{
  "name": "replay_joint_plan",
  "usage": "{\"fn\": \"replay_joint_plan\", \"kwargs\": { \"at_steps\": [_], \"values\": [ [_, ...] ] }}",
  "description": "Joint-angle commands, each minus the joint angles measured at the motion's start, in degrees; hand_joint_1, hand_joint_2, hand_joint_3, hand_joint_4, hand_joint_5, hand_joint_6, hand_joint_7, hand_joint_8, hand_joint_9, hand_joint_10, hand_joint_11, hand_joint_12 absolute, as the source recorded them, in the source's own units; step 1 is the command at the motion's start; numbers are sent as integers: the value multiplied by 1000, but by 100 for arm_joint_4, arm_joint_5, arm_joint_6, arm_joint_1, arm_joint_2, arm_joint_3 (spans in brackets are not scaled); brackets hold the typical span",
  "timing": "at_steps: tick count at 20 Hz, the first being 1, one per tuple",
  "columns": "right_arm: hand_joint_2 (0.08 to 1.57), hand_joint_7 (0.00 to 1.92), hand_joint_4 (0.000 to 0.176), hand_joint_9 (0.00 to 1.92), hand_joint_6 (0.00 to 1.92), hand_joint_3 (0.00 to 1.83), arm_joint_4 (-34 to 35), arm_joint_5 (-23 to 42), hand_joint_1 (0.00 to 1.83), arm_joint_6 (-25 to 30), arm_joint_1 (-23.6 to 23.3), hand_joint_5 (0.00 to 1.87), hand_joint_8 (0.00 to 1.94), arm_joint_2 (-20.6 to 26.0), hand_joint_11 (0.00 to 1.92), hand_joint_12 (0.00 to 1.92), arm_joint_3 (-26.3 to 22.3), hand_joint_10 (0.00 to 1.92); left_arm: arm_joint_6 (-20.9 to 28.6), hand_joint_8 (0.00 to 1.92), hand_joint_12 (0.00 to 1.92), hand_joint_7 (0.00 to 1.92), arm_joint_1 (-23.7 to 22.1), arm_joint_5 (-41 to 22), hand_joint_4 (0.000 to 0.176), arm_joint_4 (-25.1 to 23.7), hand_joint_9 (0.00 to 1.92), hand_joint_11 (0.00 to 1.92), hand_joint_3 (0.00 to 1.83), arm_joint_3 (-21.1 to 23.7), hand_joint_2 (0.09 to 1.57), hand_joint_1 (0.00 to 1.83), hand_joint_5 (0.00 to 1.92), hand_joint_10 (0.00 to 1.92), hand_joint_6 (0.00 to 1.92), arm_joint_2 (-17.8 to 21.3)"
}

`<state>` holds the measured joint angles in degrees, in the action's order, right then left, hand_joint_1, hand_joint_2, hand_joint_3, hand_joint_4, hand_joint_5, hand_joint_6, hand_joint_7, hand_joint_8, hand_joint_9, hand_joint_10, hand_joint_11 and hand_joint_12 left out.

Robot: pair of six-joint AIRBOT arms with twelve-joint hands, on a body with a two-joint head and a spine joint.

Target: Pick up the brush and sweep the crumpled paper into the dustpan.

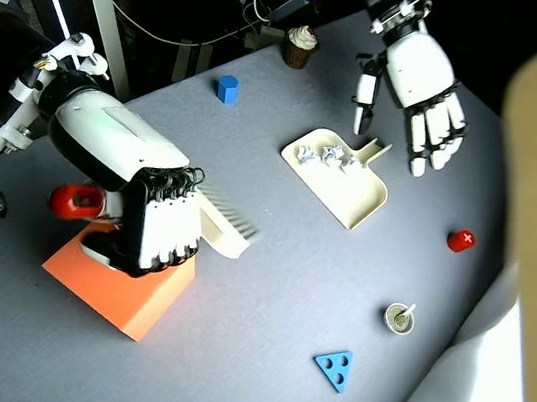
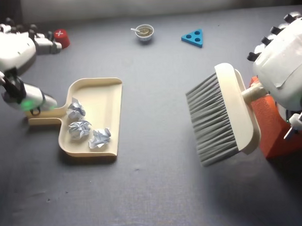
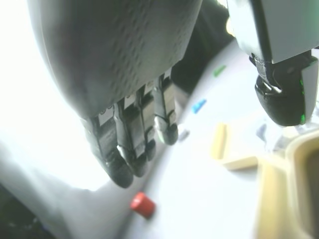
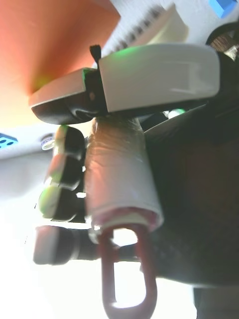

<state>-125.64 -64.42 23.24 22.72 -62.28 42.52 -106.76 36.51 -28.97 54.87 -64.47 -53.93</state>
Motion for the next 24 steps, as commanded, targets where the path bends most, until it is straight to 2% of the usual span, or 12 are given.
{"fn": "replay_joint_plan", "kwargs": {
  "at_steps": [1, 2, 3, 4, 5, 6, 7, 8, 12, 18, 21, 24],
  "values": [
    [944, 692, 0, 627, 504, 0, -226, -93, 376, 54, 32, 692, 784, 1, 441, 1493, -63, 1082, -190, 1, 600, 220, -209, -223, 96, -128, 241, 0, 7, 57, 1021, 847, 336, 0, 3, 115],
    [945, 773, 0, 684, 165, 0, -226, -80, 344, 54, 31, 732, 315, 2, 402, 1294, -90, 651, -528, 0, 596, 218, -405, -129, 90, 71, 237, 0, 8, 156, 1026, 849, 337, 0, 3, 211],
    [945, 773, 0, 684, 165, 0, -226, -62, 344, 54, 28, 732, 315, 5, 402, 1294, -114, 651, -810, 0, 596, 218, -545, -102, 90, 312, 237, 0, 8, 246, 1026, 849, 337, 0, 3, 272],
    [956, 694, 0, 665, 36, 0, -226, -46, 256, 54, 24, 619, 85, 7, 360, 921, -131, 248, -932, 1, 596, 220, -614, -114, 93, 426, 245, 0, 8, 302, 1031, 827, 322, 3, 1, 295],
    [956, 694, 0, 665, 36, 0, -226, -26, 256, 54, 12, 619, 85, 8, 360, 921, -154, 248, -969, 1, 596, 220, -673, -121, 93, 472, 245, 0, 8, 365, 1031, 827, 322, 3, 1, 319],
    [942, 512, 0, 530, 6, 0, -226, -9, 232, 54, -3, 452, 16, 10, 335, 516, -177, 61, -991, 0, 581, 215, -708, -103, 94, 457, 241, 0, 8, 404, 1043, 801, 310, 1, 0, 339],
    [940, 407, 0, 428, 1, 0, -226, 16, 205, 54, -26, 357, 1, 20, 374, 148, -213, 2, -992, 1, 598, 219, -770, 1, 94, 364, 250, 0, 5, 431, 1056, 768, 293, 2, 0, 365],
    [931, 371, 0, 390, 0, 0, -226, 36, 202, 54, -51, 326, 0, 37, 379, 56, -251, 0, -994, 2, 623, 230, -825, 91, 99, 280, 261, 0, 1, 448, 1057, 752, 291, 2, 0, 381],
    [885, 288, 0, 285, 0, 0, -225, 49, 170, 21, -224, 229, 0, 163, 250, 0, -399, 0, -1050, 2, 597, 211, -1031, 141, 81, 219, 240, 0, 0, 517, 1078, 733, 244, 2, 1, 410],
    [828, 228, 0, 232, 4, 0, 55, -144, 48, -339, -327, 183, 1, 278, 189, 2, -456, 1, -1158, 6, 644, 232, -1430, 429, 86, 152, 270, 14, 0, 500, 1063, 735, 264, 7, 8, 448],
    [827, 216, 0, 213, 1, 0, 379, -378, 13, -640, -389, 175, 1, 366, 170, 1, -425, 0, -1377, 2, 649, 226, -1610, 712, 83, 152, 263, 9, 0, 430, 1062, 732, 249, 3, 1, 409],
    [825, 235, 0, 229, 6, 0, 573, -395, 0, -653, -451, 190, 8, 411, 176, 6, -408, 7, -1386, 0, 655, 219, -1625, 782, 77, 153, 256, 1, 0, 373, 1070, 734, 253, 0, 2, 398]
  ]
}}
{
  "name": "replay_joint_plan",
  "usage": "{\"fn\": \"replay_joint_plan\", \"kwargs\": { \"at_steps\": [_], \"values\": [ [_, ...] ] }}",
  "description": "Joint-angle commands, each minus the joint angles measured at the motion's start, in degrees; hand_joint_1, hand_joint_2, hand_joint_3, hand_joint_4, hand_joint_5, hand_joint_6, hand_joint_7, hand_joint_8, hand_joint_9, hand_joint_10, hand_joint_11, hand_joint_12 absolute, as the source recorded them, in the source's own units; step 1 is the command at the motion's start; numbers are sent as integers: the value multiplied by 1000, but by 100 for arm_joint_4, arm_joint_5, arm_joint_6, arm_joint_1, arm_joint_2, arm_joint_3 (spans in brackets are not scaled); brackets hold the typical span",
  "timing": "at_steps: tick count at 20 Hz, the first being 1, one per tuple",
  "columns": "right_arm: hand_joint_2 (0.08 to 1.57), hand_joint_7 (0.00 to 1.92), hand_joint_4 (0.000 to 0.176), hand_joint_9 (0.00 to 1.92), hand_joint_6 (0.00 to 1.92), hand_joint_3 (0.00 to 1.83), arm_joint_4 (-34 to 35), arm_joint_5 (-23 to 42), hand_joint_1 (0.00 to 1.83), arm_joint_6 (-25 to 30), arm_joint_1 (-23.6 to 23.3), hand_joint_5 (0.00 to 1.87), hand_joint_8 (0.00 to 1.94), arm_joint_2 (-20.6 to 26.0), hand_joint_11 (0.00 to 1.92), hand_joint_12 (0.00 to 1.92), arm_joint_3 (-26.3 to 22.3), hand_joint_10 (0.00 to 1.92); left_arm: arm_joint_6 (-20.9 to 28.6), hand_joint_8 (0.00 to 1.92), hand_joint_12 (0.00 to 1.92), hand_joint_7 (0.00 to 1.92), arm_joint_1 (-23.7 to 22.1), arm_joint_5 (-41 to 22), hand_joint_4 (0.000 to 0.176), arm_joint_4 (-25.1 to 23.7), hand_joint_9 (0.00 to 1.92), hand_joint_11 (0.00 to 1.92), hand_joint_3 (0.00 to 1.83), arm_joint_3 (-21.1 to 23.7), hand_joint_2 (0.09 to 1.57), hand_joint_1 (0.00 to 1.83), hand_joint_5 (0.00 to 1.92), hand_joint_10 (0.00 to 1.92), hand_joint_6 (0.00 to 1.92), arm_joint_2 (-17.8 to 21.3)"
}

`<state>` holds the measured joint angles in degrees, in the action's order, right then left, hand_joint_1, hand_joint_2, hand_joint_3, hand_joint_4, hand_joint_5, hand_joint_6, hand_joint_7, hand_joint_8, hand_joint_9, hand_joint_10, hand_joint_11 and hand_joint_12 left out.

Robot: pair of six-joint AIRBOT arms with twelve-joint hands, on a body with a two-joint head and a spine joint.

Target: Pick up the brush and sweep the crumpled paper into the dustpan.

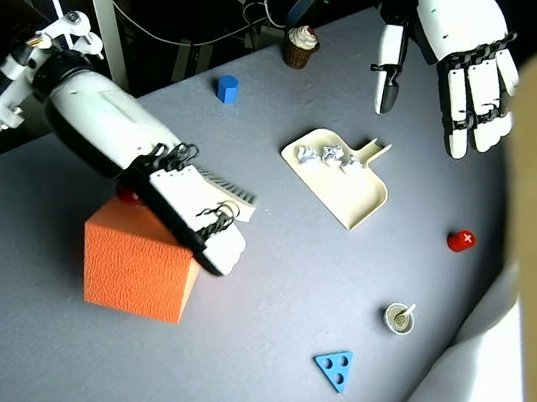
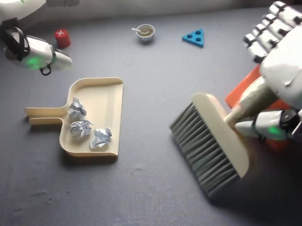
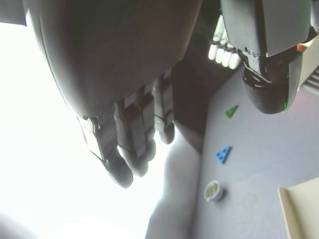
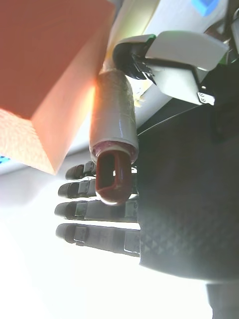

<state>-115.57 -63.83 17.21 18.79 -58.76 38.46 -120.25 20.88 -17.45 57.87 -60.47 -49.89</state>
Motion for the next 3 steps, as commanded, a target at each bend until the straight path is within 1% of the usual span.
{"fn": "replay_joint_plan", "kwargs": {
  "at_steps": [1, 2, 3],
  "values": [
    [828, 223, 0, 205, 3, 0, -389, -465, 0, -50, -74, 185, 2, 61, 166, 1, -3, 1, -37, 3, 659, 225, -63, -364, 81, -153, 265, 9, 0, -28, 1066, 731, 261, 4, 5, 6],
    [826, 197, 0, 173, 0, 0, -220, -515, 0, -15, -143, 163, 0, 69, 135, 0, -7, 0, -38, 2, 658, 223, -68, -347, 79, -171, 260, 4, 0, -28, 1066, 734, 261, 2, 4, 30],
    [835, 197, 0, 172, 4, 0, -52, -535, 0, 47, -209, 169, 2, 97, 140, 5, -11, 2, -50, 3, 660, 225, -76, -341, 82, -173, 263, 5, 0, -28, 1063, 736, 268, 3, 6, 36]
  ]
}}
